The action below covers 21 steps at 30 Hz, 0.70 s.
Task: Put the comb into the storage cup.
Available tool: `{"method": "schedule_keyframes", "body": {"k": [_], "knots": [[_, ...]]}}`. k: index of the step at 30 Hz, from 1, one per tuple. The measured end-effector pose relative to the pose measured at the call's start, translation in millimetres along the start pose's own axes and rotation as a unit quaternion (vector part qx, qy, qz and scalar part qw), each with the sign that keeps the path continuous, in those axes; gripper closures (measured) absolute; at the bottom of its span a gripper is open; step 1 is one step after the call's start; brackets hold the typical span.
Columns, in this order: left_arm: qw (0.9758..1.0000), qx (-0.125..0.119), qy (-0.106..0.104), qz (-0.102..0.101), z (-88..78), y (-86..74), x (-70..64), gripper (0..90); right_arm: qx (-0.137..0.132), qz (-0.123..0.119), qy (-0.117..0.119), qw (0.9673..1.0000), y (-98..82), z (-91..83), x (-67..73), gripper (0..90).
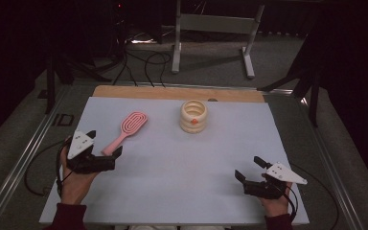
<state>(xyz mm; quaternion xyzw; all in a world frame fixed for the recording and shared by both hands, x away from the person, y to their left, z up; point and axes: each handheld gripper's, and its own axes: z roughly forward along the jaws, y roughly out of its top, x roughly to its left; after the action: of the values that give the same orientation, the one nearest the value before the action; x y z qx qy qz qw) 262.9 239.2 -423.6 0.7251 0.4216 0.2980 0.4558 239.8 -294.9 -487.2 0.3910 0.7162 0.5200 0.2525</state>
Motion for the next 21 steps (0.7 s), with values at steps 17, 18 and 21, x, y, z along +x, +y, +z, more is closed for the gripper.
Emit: {"method": "schedule_keyframes", "body": {"k": [17,18,21], "knots": [[1.0000,-0.006,-0.001,-0.001,-17.4,-35.5,10.1,0.1,-0.013,-0.008,0.017,0.9997,9.1,-2.9,1.2,8.9],[1.0000,-0.005,-0.004,0.001,-16.8,-36.4,10.2,0.1,-0.011,-0.012,0.013,0.9998,8.8,-2.4,1.8,8.9],[1.0000,-0.002,-0.008,-0.003,-14.1,-39.9,10.8,0.1,-0.011,-0.017,0.009,0.9998,9.2,-2.7,2.7,8.8]]}}
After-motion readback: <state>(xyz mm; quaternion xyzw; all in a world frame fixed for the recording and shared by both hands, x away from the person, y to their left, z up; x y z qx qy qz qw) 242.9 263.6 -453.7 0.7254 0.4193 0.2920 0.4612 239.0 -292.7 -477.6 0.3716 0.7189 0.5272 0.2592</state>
